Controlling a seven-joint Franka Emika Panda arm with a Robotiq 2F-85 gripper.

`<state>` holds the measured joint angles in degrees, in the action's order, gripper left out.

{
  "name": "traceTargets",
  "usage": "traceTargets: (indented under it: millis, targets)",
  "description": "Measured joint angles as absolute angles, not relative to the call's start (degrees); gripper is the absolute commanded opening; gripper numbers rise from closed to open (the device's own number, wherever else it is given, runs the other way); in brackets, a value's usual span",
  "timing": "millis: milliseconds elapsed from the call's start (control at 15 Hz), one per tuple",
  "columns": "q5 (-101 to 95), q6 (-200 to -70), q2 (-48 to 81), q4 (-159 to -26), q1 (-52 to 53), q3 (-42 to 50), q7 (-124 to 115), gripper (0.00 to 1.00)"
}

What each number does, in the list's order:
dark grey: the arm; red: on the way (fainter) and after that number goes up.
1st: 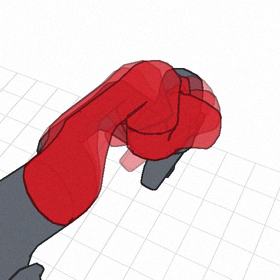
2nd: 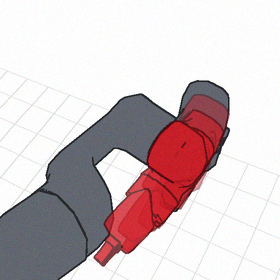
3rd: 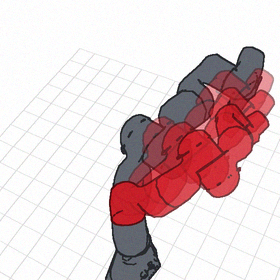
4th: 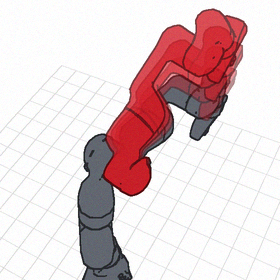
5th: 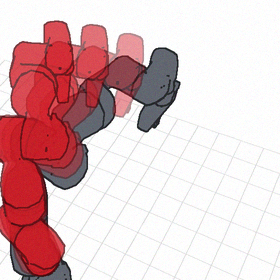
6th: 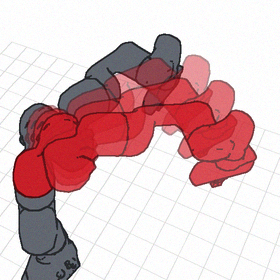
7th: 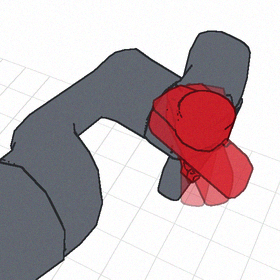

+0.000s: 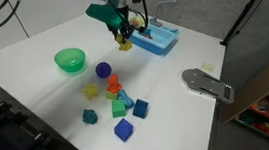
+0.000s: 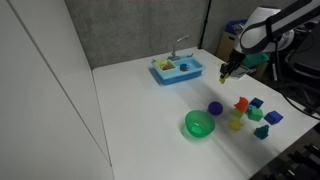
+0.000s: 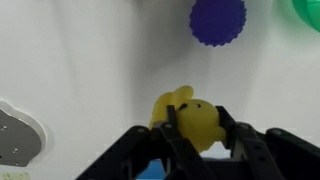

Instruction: Pick up a yellow rubber duck toy and place it in the green bowl

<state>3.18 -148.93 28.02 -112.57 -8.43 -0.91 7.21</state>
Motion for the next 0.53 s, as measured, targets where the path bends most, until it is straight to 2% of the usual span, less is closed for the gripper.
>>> traceTargets:
  millis: [333,400,533]
  targets:
    - [3.18,-143.02,18.75,-119.43,-5.47,-1.63,7.21,0.17]
    - [3.19,-142.71,17.34,-120.63,-5.06,-1.77,7.21,0.42]
    - [3.19,-142.71,16.56,-121.31,-4.65,-1.74,7.15,0.42]
